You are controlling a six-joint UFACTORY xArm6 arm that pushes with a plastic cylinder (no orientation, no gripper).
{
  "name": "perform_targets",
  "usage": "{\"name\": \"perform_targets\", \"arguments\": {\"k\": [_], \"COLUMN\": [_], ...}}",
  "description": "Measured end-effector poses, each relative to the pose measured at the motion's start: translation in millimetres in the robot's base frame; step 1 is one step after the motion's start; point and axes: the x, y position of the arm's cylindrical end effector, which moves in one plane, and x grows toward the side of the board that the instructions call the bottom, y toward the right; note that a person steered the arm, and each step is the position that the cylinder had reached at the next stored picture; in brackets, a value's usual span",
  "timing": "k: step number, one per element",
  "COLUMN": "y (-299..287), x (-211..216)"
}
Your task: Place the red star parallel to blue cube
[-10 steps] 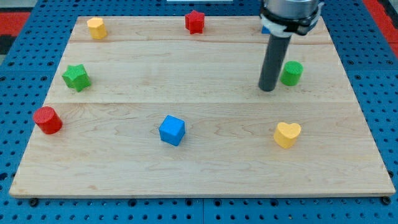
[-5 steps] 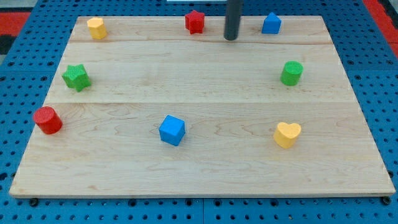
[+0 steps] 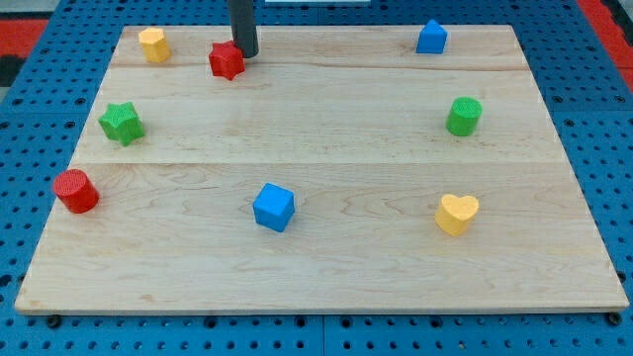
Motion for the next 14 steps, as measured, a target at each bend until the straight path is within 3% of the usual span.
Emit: {"name": "perform_targets", "arguments": {"k": [1, 2, 4, 6, 8, 10, 12, 14], "y": [-8.9, -2.2, -79.1, -107.3, -31.5, 6.4, 6.4, -28.7], "x": [40.1, 31.2, -16.6, 32.1, 39.1, 112.8, 213.8, 243.2]}}
